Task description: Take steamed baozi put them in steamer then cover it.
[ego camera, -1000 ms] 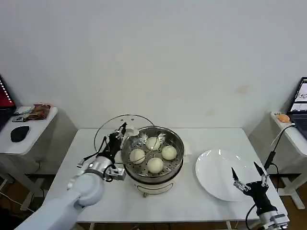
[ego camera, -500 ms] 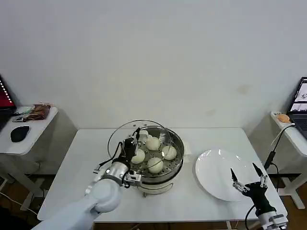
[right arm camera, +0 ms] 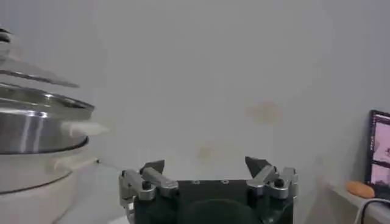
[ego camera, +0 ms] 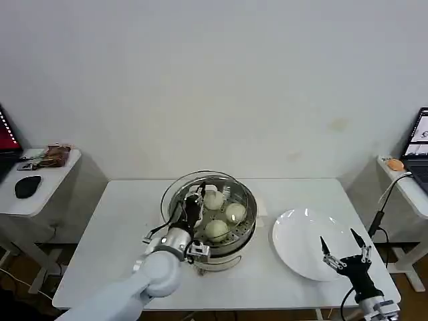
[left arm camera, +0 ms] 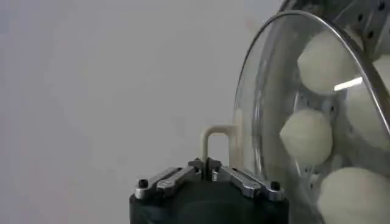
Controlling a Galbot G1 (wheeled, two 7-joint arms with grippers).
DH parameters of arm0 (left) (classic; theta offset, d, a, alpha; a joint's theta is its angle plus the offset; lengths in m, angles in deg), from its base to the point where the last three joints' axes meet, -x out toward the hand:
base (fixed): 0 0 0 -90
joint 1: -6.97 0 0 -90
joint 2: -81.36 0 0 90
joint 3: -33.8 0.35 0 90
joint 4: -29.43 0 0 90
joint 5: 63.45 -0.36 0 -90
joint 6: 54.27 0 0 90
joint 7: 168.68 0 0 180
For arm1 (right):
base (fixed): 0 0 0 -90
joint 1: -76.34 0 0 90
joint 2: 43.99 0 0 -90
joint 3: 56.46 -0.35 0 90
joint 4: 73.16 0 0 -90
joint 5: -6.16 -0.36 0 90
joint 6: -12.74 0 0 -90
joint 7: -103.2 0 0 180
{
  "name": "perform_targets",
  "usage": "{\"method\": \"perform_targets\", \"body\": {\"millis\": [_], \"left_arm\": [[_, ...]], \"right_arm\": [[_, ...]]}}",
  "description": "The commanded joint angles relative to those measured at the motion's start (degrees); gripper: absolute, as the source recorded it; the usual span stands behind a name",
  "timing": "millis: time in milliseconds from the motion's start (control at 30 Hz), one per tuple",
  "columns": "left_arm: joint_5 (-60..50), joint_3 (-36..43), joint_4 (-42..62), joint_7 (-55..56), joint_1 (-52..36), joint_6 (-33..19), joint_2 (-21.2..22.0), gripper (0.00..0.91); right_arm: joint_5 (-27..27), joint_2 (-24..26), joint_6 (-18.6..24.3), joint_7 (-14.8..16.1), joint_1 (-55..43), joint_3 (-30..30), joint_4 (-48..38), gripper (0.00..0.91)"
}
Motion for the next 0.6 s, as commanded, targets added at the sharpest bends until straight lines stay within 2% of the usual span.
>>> {"method": "perform_targets", "body": {"millis": [33,600], "left_arm": [[-1.15,1.70,1.51,-0.23,-1.05,0.57,2.09,0.040],[-2.90,1.87,2.06,-0.62,-0.16,0.64,3.43,0.040]], "right_arm": [[0.15,-0.17,0.13,0.03,-0.02,0.05,-0.04,0.907],[0.37,-0.49,0.20,0.12,-0.26,0.02,-0.35,0.907]]}}
